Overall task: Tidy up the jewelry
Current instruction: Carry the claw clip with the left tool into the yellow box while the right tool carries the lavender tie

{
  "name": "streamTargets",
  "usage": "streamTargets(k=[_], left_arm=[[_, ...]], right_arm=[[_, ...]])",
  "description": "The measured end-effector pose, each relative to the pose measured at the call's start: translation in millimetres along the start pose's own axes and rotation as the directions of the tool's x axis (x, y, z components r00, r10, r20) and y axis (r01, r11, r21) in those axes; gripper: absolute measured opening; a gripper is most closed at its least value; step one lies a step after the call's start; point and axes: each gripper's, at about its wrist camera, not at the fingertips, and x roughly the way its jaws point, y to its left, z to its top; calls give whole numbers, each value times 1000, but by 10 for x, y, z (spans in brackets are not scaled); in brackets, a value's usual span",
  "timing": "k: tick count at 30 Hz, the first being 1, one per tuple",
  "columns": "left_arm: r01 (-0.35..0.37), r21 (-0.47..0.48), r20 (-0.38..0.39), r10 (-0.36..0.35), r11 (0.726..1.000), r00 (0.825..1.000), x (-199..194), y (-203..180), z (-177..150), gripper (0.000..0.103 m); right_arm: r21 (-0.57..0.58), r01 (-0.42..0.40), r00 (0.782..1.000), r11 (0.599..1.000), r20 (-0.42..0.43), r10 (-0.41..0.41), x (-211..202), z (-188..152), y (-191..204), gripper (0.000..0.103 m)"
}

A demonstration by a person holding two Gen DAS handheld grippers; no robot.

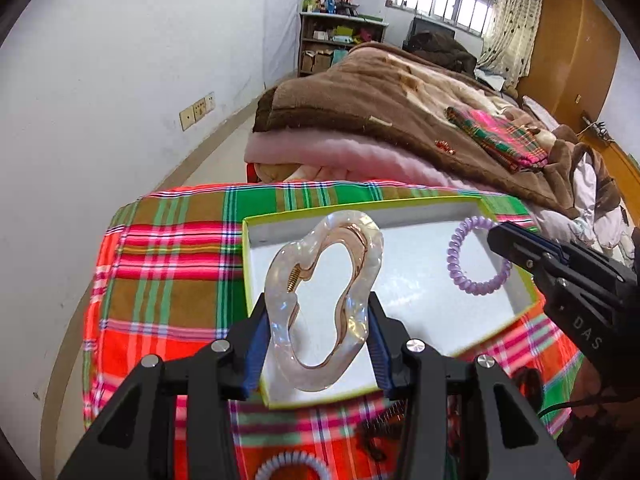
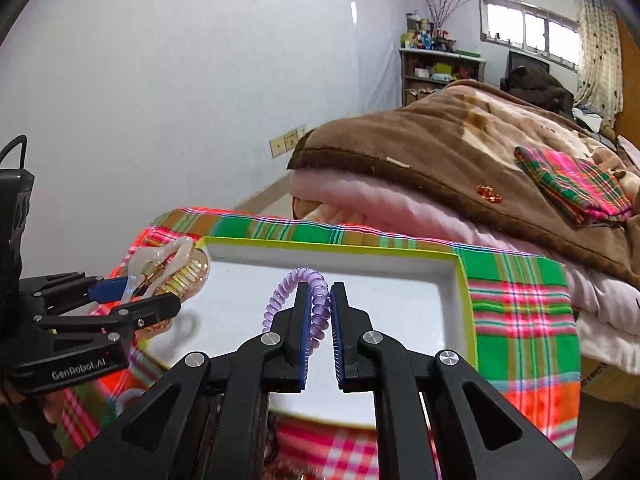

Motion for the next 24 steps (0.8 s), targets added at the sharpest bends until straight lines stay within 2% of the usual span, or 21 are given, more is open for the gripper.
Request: streamTargets(k=[6,14,17,24], left_arm=[[-18,-9,-45,17,1000,999,305,9,63,46],[-65,16,-76,66,998,995,561,22,100,46],[-100,41,-63,103,994,993,581,12,87,46],[-119,55,-62,123,991,991,590,9,94,46]], right_arm=[[10,-14,998,1000,-63,14,394,80,-63,10],[-20,15,993,1000,-114,-17,715,112,-38,10],[-44,25,991,999,-130,-30,795,107,-13,10],[-74,62,986,995,-149,-72,893,98,-4,10]])
